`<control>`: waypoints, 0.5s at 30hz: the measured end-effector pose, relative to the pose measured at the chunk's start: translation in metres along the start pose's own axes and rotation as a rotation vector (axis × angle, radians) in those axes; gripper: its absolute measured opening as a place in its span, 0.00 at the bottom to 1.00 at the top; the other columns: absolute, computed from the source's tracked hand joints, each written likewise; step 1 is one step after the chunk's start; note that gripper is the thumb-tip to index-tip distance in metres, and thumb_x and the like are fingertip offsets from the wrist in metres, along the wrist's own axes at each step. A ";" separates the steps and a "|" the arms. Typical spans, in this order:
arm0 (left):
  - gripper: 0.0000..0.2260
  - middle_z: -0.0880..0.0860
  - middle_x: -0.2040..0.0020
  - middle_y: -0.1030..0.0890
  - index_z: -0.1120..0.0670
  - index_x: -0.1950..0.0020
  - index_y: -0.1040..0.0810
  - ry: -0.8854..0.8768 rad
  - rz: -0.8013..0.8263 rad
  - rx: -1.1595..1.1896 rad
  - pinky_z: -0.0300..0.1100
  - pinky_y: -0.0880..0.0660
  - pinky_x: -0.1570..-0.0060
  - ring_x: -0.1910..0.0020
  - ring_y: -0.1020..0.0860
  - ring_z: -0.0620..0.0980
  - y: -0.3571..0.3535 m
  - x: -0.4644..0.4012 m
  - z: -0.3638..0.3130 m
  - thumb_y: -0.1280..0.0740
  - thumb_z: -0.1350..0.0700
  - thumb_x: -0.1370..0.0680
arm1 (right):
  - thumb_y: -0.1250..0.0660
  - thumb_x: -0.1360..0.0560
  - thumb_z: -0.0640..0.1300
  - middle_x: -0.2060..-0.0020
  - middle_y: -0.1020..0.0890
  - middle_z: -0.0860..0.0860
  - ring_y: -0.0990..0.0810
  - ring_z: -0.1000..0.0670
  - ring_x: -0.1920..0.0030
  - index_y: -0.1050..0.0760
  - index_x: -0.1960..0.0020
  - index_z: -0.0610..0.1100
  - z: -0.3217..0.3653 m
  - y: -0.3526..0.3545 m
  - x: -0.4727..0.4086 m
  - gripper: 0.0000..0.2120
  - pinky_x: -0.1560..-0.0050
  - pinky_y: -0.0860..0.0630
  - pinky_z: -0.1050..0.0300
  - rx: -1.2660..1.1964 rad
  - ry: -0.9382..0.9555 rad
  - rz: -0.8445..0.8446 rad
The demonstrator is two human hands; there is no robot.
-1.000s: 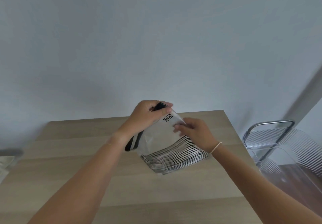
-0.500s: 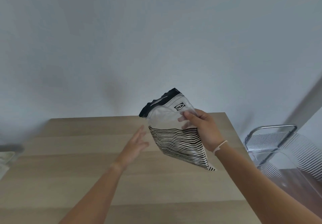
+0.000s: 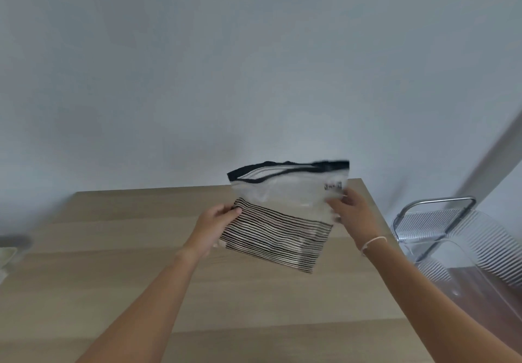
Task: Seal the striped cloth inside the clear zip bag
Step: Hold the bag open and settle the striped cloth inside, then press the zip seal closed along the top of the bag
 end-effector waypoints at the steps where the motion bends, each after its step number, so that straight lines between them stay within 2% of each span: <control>1: 0.04 0.52 0.56 0.16 0.53 0.55 0.18 -0.035 -0.030 -0.070 0.36 0.24 0.58 0.55 0.18 0.50 0.004 -0.001 -0.005 0.31 0.56 0.27 | 0.34 0.28 0.42 0.46 0.23 0.46 0.23 0.47 0.51 0.32 0.36 0.43 -0.003 0.006 0.000 0.21 0.51 0.28 0.51 0.136 0.024 -0.072; 3: 0.02 0.50 0.60 0.17 0.52 0.56 0.19 -0.109 -0.064 -0.227 0.34 0.25 0.60 0.59 0.20 0.48 0.007 -0.004 -0.014 0.30 0.55 0.28 | 0.32 0.29 0.41 0.37 0.28 0.45 0.28 0.45 0.39 0.39 0.30 0.45 0.003 0.007 0.005 0.30 0.40 0.32 0.54 0.307 0.199 -0.149; 5: 0.02 0.48 0.62 0.19 0.51 0.57 0.19 -0.175 -0.070 -0.336 0.29 0.27 0.64 0.63 0.22 0.44 0.004 -0.006 -0.022 0.29 0.55 0.28 | 0.31 0.30 0.42 0.32 0.33 0.43 0.35 0.44 0.32 0.43 0.28 0.45 0.018 -0.003 0.013 0.35 0.33 0.40 0.56 0.435 0.451 -0.174; 7: 0.02 0.46 0.63 0.20 0.50 0.57 0.20 -0.239 -0.067 -0.404 0.27 0.29 0.66 0.65 0.23 0.41 -0.002 -0.005 -0.030 0.29 0.54 0.29 | 0.30 0.31 0.47 0.29 0.36 0.43 0.41 0.41 0.28 0.43 0.28 0.46 0.034 -0.019 0.019 0.37 0.28 0.45 0.46 0.601 0.629 -0.159; 9: 0.02 0.44 0.65 0.21 0.49 0.59 0.21 -0.306 -0.046 -0.444 0.26 0.30 0.67 0.68 0.25 0.37 -0.009 -0.004 -0.037 0.29 0.55 0.29 | 0.32 0.32 0.54 0.28 0.38 0.45 0.48 0.38 0.26 0.40 0.29 0.50 0.047 -0.034 0.023 0.34 0.29 0.53 0.36 0.756 0.732 -0.151; 10: 0.03 0.42 0.66 0.22 0.48 0.60 0.22 -0.341 -0.029 -0.477 0.26 0.31 0.68 0.69 0.25 0.36 -0.012 -0.003 -0.041 0.29 0.55 0.29 | 0.34 0.32 0.57 0.27 0.38 0.46 0.51 0.38 0.26 0.38 0.30 0.51 0.054 -0.040 0.025 0.32 0.30 0.56 0.34 0.813 0.780 -0.159; 13: 0.02 0.42 0.64 0.21 0.47 0.60 0.21 -0.417 0.033 -0.617 0.27 0.32 0.67 0.66 0.24 0.38 -0.023 0.002 -0.053 0.30 0.54 0.29 | 0.39 0.31 0.62 0.28 0.37 0.47 0.54 0.40 0.26 0.37 0.31 0.52 0.073 -0.055 0.027 0.31 0.32 0.61 0.34 0.887 0.870 -0.139; 15: 0.02 0.43 0.63 0.21 0.49 0.59 0.21 -0.472 0.068 -0.698 0.32 0.31 0.65 0.63 0.24 0.40 -0.029 0.005 -0.059 0.30 0.52 0.29 | 0.38 0.30 0.60 0.29 0.35 0.50 0.53 0.42 0.25 0.37 0.31 0.54 0.080 -0.063 0.022 0.29 0.32 0.65 0.36 0.899 0.846 -0.048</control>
Point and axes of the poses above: each hand's wrist, its own x-axis away from the middle knuckle, its own y-axis out of the back of the hand, z = x × y, the point moved 4 cm from there along -x, towards the middle knuckle
